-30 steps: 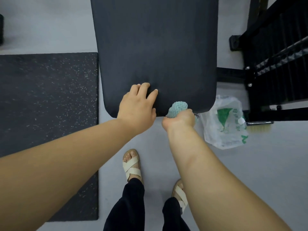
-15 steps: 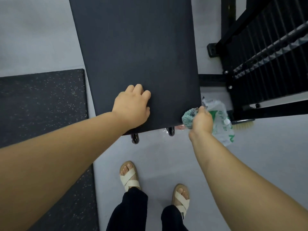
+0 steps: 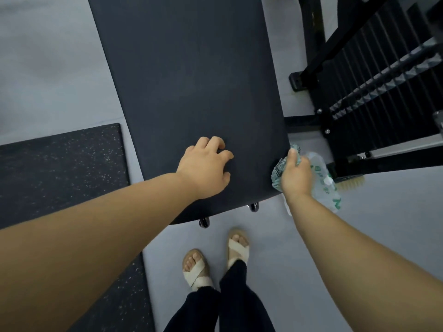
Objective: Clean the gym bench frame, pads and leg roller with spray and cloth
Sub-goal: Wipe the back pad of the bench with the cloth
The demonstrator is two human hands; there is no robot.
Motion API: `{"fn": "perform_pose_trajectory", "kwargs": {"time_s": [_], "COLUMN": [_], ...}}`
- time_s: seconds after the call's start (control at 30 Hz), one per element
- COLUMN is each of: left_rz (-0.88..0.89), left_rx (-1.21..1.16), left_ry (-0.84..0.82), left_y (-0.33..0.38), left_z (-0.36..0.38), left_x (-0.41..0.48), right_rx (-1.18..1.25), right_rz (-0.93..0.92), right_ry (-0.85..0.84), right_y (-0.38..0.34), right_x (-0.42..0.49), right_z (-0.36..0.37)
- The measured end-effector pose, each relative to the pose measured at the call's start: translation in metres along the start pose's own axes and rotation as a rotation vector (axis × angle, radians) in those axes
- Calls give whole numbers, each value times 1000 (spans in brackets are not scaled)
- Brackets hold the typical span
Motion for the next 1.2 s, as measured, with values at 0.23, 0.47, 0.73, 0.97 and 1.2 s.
{"fn": "perform_pose_trajectory", "kwargs": {"time_s": [0.23,0.47,0.73,0.97,1.2], "left_rz": [-45,-62,-170,-115,-244], "left_rx": [-10,16,114,65,132], "left_ry": [145,230,252,401,191], "left_y": [-14,-29,-50,-63,-70], "left_z": [-31,-54,-81,-96,-96], "left_x": [30,59,91,101,100], "right_rx": [-127,-118,-103,-88,-86], "right_rz": [-169,-236,-218,-355,-310], "right_ry": [19,-69,-50,-77,-167], "right_y": [-111,-63,-125,-204,-143], "right_x": [36,16,47,78,54], "right_z": [16,1,17,38,15]}}
Point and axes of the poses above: each hand's wrist, its own x-axis towards the middle knuckle, its own z-axis out of the palm, y = z × x, the point moved 5 cm from there along x, towards the middle knuckle, and after that the axes turned 3 degrees about z, right-handed, at the moved point
